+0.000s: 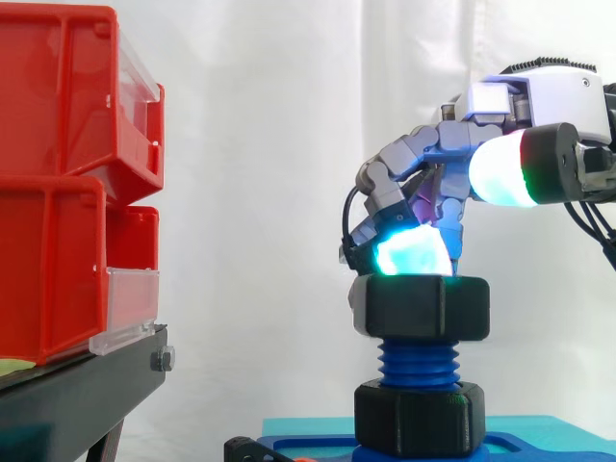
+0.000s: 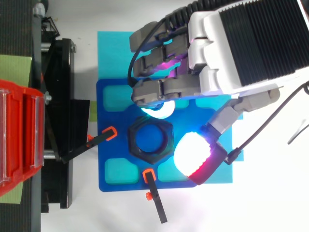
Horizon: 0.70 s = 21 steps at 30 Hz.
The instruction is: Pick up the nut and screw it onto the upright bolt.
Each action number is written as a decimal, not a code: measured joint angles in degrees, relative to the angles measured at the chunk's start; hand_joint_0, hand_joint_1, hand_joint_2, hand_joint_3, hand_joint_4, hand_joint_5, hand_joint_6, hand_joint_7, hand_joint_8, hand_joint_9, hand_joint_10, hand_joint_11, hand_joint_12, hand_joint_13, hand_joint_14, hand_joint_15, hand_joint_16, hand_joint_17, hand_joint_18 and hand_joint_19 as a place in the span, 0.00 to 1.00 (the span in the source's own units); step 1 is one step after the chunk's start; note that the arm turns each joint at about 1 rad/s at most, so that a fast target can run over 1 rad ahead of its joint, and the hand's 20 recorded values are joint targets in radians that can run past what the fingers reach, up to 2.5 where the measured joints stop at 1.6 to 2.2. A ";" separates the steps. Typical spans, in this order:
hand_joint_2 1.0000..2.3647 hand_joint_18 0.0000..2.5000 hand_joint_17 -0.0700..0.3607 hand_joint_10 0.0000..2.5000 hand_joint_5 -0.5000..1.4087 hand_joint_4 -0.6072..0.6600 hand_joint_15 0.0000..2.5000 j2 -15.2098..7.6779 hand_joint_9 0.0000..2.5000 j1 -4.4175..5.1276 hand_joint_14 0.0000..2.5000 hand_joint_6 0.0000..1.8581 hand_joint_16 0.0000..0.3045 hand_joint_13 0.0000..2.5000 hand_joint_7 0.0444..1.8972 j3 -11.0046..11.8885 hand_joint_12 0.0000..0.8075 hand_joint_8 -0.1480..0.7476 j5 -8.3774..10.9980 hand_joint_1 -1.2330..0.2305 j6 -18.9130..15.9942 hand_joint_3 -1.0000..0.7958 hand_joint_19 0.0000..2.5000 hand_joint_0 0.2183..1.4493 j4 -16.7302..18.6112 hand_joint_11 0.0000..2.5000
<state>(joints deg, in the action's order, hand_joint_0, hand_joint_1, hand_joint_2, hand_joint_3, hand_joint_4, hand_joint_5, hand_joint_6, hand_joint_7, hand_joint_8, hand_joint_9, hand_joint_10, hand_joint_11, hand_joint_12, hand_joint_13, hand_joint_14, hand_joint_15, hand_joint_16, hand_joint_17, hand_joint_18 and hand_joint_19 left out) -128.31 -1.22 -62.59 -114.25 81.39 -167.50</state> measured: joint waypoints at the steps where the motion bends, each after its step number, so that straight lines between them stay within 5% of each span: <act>1: 0.00 0.24 0.28 0.00 0.28 0.64 0.00 0.01 0.50 -0.03 0.00 0.27 0.07 0.34 0.71 -0.01 0.27 0.46 -0.02 0.69 0.00 0.28 0.05 0.27 0.03 0.00; 11: 0.00 0.18 0.32 0.00 0.22 0.66 0.00 0.01 0.41 -0.25 0.00 0.27 0.10 0.28 0.40 0.00 0.31 0.43 -0.43 0.71 0.00 0.28 0.04 0.25 0.83 0.00; 21: 0.00 0.13 0.34 0.00 0.21 0.65 0.00 0.06 0.34 -0.25 0.00 0.27 0.11 0.24 0.33 0.43 0.33 0.41 -0.69 0.74 -0.09 0.28 0.03 0.24 1.78 0.00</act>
<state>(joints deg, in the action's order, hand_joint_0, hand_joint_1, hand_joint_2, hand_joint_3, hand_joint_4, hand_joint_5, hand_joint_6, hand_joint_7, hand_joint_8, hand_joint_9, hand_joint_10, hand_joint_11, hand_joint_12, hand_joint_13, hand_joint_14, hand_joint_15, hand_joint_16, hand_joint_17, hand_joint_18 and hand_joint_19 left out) -128.25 -1.47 -62.16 -114.94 81.30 -165.72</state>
